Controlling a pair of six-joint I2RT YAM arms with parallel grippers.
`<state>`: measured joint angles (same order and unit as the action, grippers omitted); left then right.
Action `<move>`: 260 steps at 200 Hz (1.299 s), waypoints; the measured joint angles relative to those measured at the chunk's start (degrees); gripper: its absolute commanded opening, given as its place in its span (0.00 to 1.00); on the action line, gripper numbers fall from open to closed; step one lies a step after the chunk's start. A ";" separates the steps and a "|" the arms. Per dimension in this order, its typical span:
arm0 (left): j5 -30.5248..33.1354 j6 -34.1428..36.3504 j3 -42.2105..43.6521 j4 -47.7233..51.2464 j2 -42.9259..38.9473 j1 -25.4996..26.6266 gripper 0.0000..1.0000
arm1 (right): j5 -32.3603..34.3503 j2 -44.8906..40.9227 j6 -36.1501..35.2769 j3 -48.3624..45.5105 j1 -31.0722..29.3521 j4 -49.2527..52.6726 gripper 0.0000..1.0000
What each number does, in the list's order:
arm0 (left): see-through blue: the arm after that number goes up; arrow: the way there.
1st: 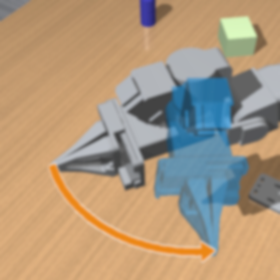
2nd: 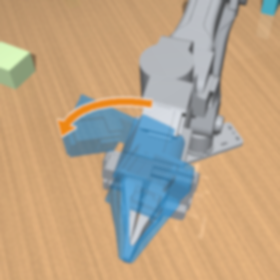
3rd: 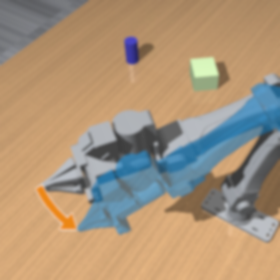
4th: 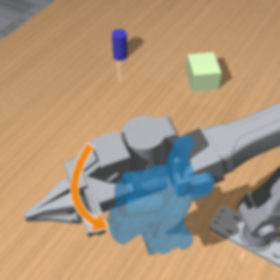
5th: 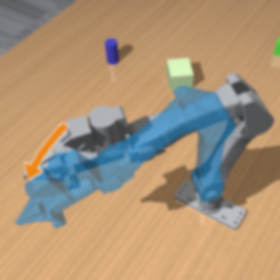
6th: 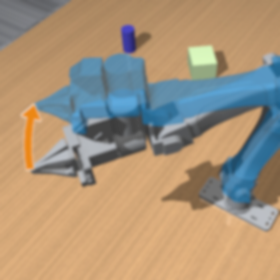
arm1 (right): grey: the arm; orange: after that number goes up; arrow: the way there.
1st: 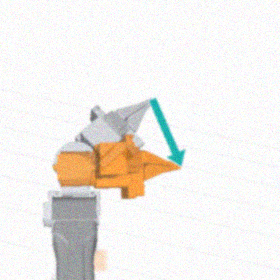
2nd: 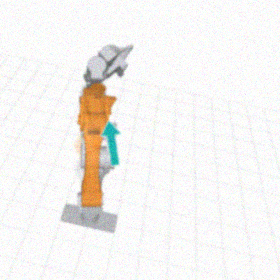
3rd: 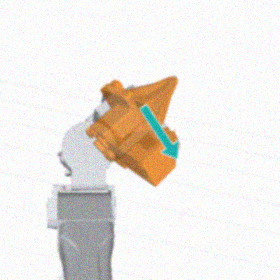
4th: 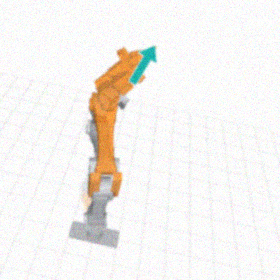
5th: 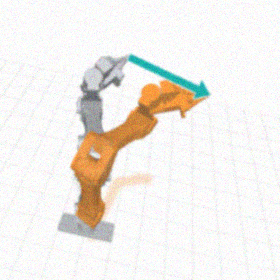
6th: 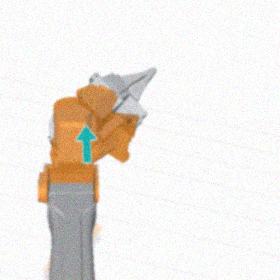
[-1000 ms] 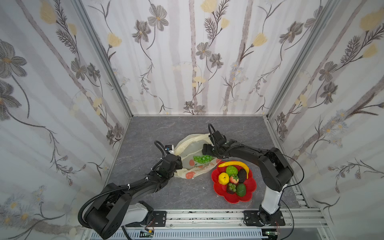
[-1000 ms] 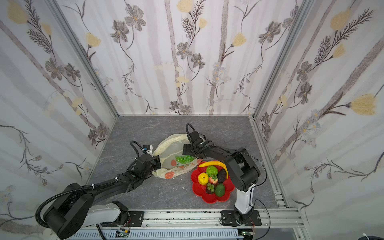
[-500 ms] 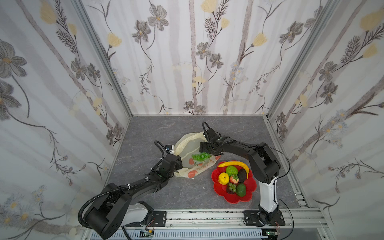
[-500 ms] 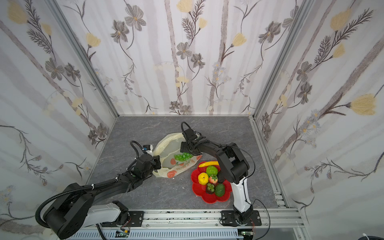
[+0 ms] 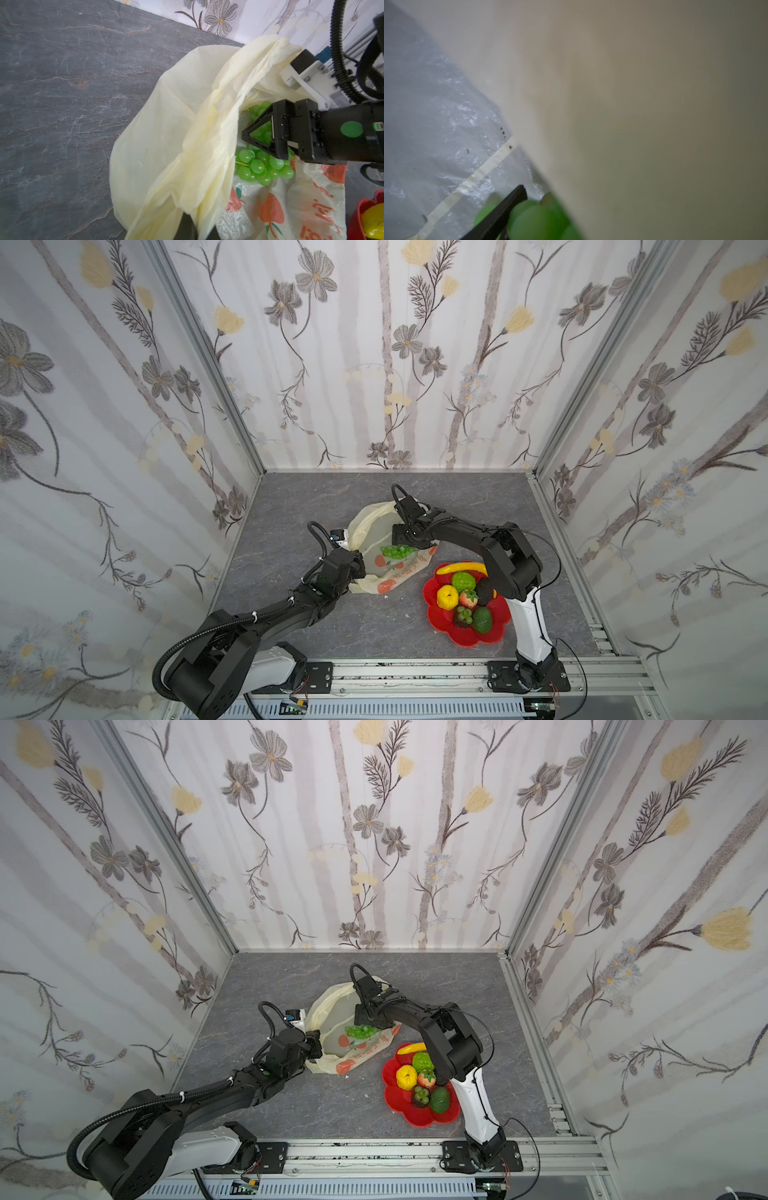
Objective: Take the fake fruits out of the plastic bag
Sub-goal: 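Grasp the green grape bunch by its stem with the right gripper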
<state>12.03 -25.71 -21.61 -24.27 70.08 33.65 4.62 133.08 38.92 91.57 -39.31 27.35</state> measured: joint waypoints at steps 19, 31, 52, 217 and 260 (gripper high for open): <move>0.04 0.00 0.50 -0.24 -0.81 0.04 0.00 | 1.38 0.79 -0.22 0.98 0.13 0.39 0.74; 0.04 0.00 0.61 -0.46 -0.96 0.04 0.00 | 2.03 1.20 -0.42 1.44 0.17 0.66 0.68; 0.02 0.00 0.61 -0.59 -0.94 0.04 0.00 | 2.78 1.49 -0.44 1.86 0.13 0.90 0.61; 0.44 -0.17 0.74 -1.22 -0.68 0.11 0.00 | 3.32 -3.56 0.04 -3.74 -2.32 -2.19 0.39; 0.70 -0.20 0.74 -1.25 -0.02 0.11 0.00 | 3.89 -5.03 0.07 -4.70 -2.49 -2.45 0.36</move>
<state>12.73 -25.91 -20.86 -25.52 70.06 33.76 8.51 128.05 38.98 86.87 -41.80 24.91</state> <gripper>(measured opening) 0.050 0.371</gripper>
